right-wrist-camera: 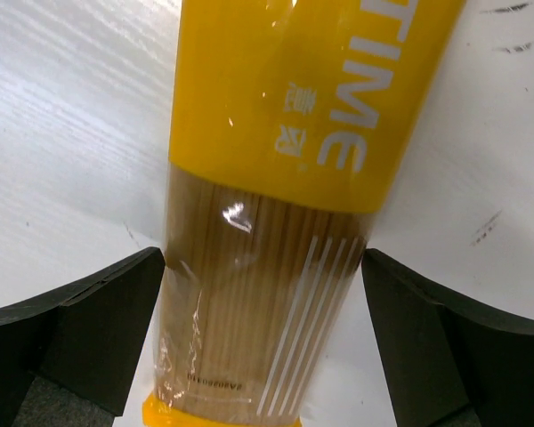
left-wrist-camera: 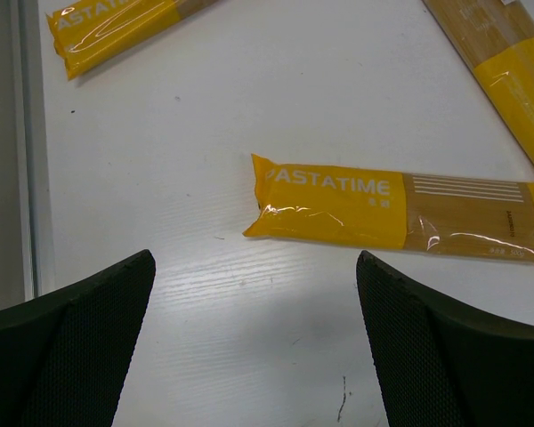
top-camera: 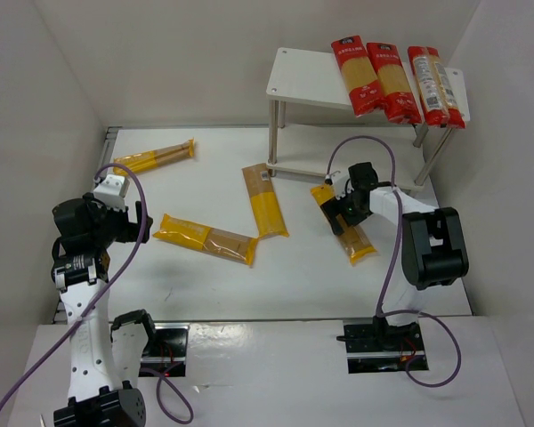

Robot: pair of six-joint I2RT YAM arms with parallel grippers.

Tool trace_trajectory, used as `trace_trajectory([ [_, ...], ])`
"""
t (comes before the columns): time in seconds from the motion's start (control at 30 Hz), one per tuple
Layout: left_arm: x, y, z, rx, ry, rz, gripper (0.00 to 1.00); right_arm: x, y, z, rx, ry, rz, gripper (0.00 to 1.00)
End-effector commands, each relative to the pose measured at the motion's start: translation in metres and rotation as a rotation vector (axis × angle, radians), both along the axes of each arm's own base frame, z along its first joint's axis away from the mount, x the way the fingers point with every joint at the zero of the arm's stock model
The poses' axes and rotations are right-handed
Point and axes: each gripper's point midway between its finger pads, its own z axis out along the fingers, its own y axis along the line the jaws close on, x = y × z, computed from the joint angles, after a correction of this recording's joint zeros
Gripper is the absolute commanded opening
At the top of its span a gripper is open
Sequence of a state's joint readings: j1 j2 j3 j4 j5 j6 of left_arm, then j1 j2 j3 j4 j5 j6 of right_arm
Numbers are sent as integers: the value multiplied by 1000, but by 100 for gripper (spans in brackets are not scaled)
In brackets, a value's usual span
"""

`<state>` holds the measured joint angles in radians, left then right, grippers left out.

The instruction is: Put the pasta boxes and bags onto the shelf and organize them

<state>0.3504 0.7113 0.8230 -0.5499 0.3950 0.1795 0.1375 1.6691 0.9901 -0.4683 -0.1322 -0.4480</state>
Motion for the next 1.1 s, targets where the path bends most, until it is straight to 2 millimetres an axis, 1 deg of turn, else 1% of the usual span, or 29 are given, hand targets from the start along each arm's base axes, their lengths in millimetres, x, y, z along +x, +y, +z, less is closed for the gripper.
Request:
trace_trajectory([
  [0.0,6,3,16,13,-55,5,99,27,10,4,28,-65,-2,100],
  [0.03,6,3,16,13,-55,5,99,27,10,4,28,-65,-2,100],
  [0.1,6,3,16,13,-55,5,99,25,9,-4,24,-42,-2,100],
  [0.27,7,3,14,9,-46,5,99,19,10,-13,9,-15,2,100],
  [0.37,8,3,12,6,-36,5,99,12,5,-20,-13,3,-7,100],
  [0.43,8,3,12,6,-36,5,99,10,10,-23,-28,12,9,100],
  [0.47,8,3,12,6,-36,5,99,7,9,-24,-30,24,9,98],
  [0.5,8,3,12,6,-36,5,99,2,11,-30,-35,52,19,85],
  [0.53,8,3,12,6,-36,5,99,-4,15,-34,-40,76,33,70],
  [0.57,8,3,12,6,-36,5,99,-4,13,-35,-53,86,29,47],
  [0.6,8,3,12,6,-36,5,99,-7,16,-35,-56,96,39,3],
  [0.63,8,3,12,6,-36,5,99,-7,14,-35,-66,95,36,0],
  [0.67,8,3,12,6,-36,5,99,-11,17,-35,-81,103,61,0],
  [0.7,8,3,12,6,-36,5,99,-16,20,-31,-82,102,73,0],
  [0.73,8,2,12,2,-38,-3,99,-16,30,-25,-79,82,100,0],
  [0.77,8,2,12,2,-38,-3,99,-23,35,-20,-68,87,128,0],
  [0.8,8,2,12,2,-38,-3,99,-28,42,-6,-52,69,149,0],
  [0.83,8,2,12,2,-38,-3,99,-26,50,7,-29,45,169,0],
  [0.87,8,2,12,2,-38,-3,99,-31,68,17,13,41,207,0],
  [0.9,8,2,12,2,-38,-3,99,-36,77,35,41,22,214,0],
  [0.93,8,2,12,2,-38,-3,99,-32,87,52,66,-12,226,0],
  [0.97,8,3,12,6,-36,5,99,-37,103,65,92,-24,249,0],
  [1.0,8,3,12,6,-36,5,99,-37,111,77,107,-43,256,0],
  [1.03,8,3,12,6,-36,5,99,-36,123,100,138,-79,271,0],
  [1.07,8,3,12,6,-36,5,99,-37,132,109,158,-85,278,0],
])
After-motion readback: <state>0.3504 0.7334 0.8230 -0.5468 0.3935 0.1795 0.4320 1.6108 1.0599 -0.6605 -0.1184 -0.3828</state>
